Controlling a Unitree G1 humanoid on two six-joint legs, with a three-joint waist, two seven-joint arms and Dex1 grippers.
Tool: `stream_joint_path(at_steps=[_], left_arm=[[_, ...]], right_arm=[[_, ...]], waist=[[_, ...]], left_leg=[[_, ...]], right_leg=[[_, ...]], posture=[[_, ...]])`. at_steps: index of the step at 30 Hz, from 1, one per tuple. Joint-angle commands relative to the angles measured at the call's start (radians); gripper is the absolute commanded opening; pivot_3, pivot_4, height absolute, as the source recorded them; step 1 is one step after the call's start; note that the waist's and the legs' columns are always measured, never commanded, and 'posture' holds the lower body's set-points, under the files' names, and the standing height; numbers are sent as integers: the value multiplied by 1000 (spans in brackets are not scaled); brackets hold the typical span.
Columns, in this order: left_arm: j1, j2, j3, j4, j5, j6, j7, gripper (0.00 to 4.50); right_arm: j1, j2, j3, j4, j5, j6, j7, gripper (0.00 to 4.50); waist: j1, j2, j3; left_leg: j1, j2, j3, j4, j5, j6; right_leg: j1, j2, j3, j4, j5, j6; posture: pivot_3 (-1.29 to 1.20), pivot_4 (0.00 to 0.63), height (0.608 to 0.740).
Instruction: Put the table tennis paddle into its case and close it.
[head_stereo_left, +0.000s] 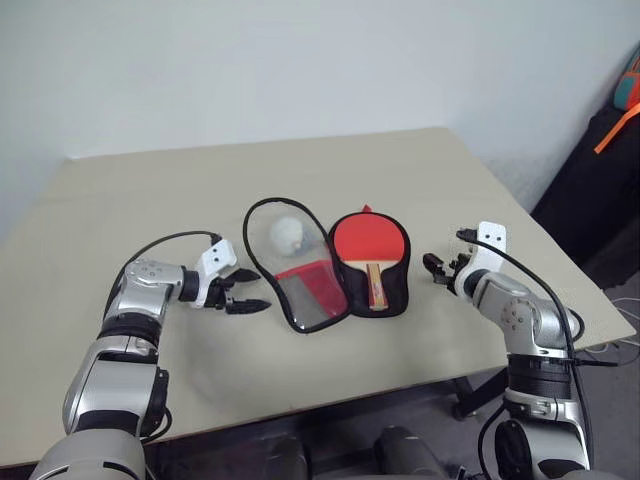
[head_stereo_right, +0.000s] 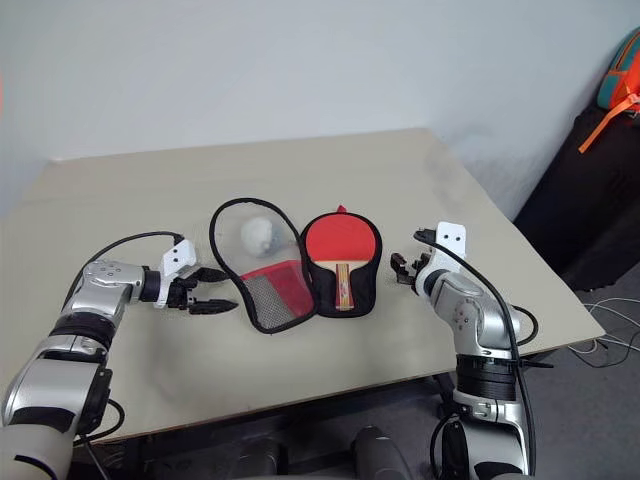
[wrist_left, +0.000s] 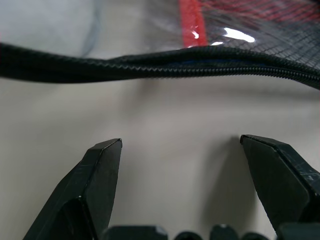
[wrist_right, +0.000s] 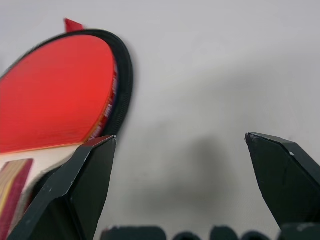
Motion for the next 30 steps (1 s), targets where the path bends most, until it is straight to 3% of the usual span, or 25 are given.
stream_joint_path(at_steps=[1, 11, 20, 25, 30], left_arm=[[-22, -79, 39, -82, -77, 56, -17, 4052], [-9, -311, 72, -380, -237, 328, 60, 4052], [46, -289, 31, -465, -236, 517, 60, 4052], [38, -252, 34, -501, -263, 706, 82, 4052], [22, -272, -17, -487, -222, 862, 186, 4052]], right_arm=[[-18, 11, -12, -41, -3, -24, -18, 4472], [-3, 36, -102, -38, -12, -132, -94, 4472], [3, 39, -178, -10, -9, -178, -147, 4472], [5, 40, -197, 16, -11, -195, -162, 4472], [4, 51, -193, 41, -12, -213, -170, 4472]], waist=[[8, 0, 0], [19, 0, 0], [9, 2, -1], [10, 3, -1], [10, 3, -1]], left_leg=[[0, 0, 0, 0, 0, 0], [0, -1, 0, 2, 0, 0], [2, -1, -1, 3, 1, 2], [1, -1, -1, 5, 1, 2], [1, -1, -1, 5, 1, 2]], right_leg=[[0, 0, 0, 0, 0, 0], [2, 0, 0, 0, 0, 0], [3, 0, 0, 2, 1, 1], [3, 0, 0, 2, 2, 2], [4, 0, 0, 2, 2, 2]], posture=[[0, 0, 740], [0, 0, 740], [0, 0, 740], [0, 0, 740], [0, 0, 740]])
